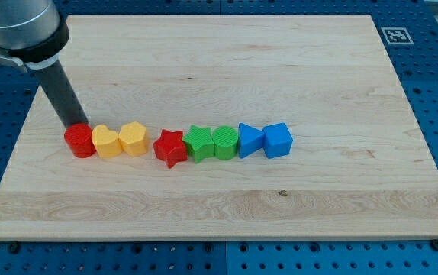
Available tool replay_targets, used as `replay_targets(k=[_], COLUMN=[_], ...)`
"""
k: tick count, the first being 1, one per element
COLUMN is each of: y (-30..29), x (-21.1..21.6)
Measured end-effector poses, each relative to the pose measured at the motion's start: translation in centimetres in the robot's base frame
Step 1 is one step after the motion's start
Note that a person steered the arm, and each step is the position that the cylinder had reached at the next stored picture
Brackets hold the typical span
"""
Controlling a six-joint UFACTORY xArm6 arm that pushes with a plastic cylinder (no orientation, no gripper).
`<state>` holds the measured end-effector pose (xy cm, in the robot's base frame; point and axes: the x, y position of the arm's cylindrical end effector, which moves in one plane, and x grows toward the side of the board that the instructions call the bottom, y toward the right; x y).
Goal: Point at the red star
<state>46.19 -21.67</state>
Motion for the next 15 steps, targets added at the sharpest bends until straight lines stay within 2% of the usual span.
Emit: replay_targets(k=[2,3,5,6,7,11,13,15], y=[-4.1,-6.2,-7.4,-5.3,-2.8,7.3,15.2,18.8], x=[0.6,2.4,9.7,13.9,15.5,15.6,15.7,15.3])
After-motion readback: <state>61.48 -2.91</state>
